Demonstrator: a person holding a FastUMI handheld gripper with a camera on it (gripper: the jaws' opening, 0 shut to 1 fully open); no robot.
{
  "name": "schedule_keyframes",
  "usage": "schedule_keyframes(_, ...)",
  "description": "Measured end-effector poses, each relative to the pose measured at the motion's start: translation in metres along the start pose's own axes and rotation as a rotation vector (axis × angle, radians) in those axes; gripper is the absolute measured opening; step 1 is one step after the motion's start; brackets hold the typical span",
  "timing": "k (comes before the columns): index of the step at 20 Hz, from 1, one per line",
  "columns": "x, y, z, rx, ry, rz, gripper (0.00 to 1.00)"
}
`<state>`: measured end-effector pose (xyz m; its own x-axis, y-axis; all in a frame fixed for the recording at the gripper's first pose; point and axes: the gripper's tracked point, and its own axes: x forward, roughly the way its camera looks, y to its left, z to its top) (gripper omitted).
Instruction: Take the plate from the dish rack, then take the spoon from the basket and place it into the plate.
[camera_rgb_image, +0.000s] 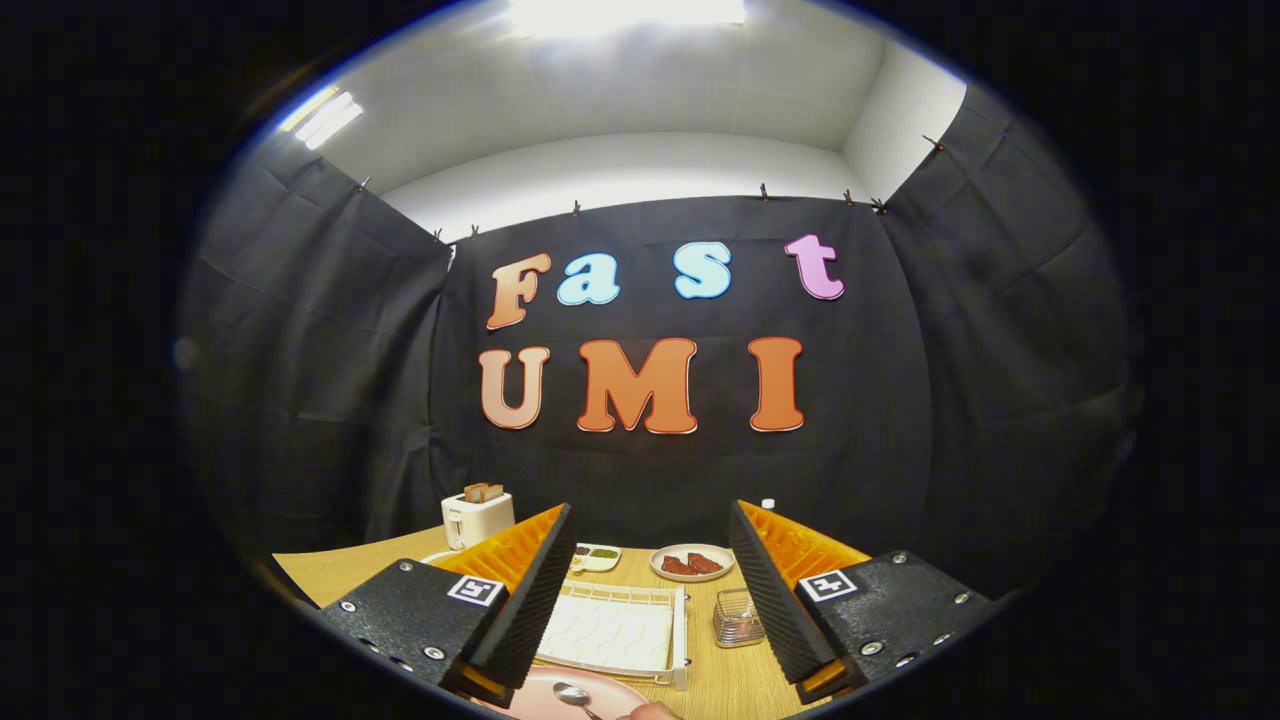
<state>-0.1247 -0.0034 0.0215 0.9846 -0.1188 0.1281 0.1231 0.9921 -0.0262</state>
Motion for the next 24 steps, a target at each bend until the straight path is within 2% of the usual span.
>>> schedule_keyframes(8, -0.001, -0.006, -0.008, -0.009, 0.011, -0.024, 0.92)
schedule_keyframes(13, 0.000, -0.009, 0.006, -0.007, -0.015, -0.036, 0.92)
schedule_keyframes(18, -0.004, 0.010, 0.007, -0.014, -0.028, 0.020, 0.92)
schedule_keyframes(24, -0.003, 0.016, 0.007, -0.026, -0.045, 0.028, 0.92)
